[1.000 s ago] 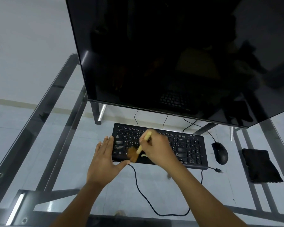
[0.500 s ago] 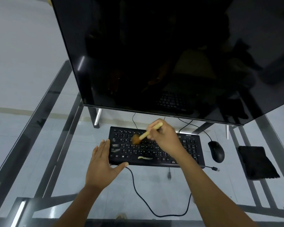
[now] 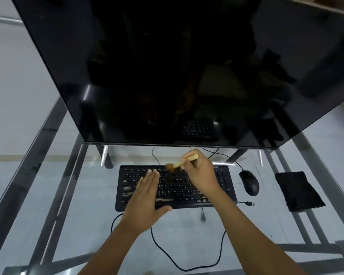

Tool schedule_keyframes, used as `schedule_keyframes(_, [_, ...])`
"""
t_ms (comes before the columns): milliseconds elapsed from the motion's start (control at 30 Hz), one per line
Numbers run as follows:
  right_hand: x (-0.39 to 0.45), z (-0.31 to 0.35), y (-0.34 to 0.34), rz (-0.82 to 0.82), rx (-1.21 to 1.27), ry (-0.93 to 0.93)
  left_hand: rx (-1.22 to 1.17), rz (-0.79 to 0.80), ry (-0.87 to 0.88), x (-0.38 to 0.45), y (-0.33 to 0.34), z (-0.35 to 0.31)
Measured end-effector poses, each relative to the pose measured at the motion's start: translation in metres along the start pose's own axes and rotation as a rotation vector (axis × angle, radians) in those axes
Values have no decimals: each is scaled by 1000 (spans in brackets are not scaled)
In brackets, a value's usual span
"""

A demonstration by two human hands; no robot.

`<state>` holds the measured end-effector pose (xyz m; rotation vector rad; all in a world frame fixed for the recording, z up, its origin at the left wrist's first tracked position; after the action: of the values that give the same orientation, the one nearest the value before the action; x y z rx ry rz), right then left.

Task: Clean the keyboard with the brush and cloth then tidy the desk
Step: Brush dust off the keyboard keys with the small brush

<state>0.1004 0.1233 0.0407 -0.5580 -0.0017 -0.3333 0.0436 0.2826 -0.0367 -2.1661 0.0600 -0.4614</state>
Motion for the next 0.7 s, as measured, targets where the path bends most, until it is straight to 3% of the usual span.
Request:
schedule_keyframes(100, [-3, -12, 4, 59, -31, 7, 29, 41, -18, -10, 20, 3])
schedule_keyframes(200, [5, -8, -20, -135, -18, -70, 91, 56, -1, -15, 30, 5])
schedule_keyframes(233, [5, -11, -22, -133, 9, -52, 102, 51, -1, -15, 30, 6])
schedule_keyframes(333, [-6, -19, -2, 101, -25, 39, 124, 67, -2, -15, 31, 6])
schedule_keyframes(367, [-7, -20, -3, 94, -63, 6, 133, 66, -2, -16, 32, 6])
schedule_keyframes(467, [-5, -15, -35, -158, -74, -97, 150, 72, -19, -19, 33, 4])
schedule_keyframes(500, [-6, -17, -38, -147, -11, -82, 153, 69, -21, -19, 34, 4])
schedule_keyframes(567, [-14, -23, -26, 44, 47, 16, 162, 67, -28, -19, 35, 4])
schedule_keyframes(633, [-24, -27, -18, 164, -39, -2, 166, 58, -38, -19, 35, 5])
schedule_keyframes(700, [-21, -29, -35, 5, -107, -75, 167, 55, -47, -19, 36, 4])
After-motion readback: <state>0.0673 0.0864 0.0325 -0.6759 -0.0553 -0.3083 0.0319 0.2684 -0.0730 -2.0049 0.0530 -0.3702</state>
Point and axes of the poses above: each hand's wrist, its own x-axis towards the middle knuckle, its own y-axis out of the palm, z = x × y, the point moved 9 cm from there along x, towards the middle knuckle, and after that the axes turned 15 degrees about -z, right-handed, at the moved point
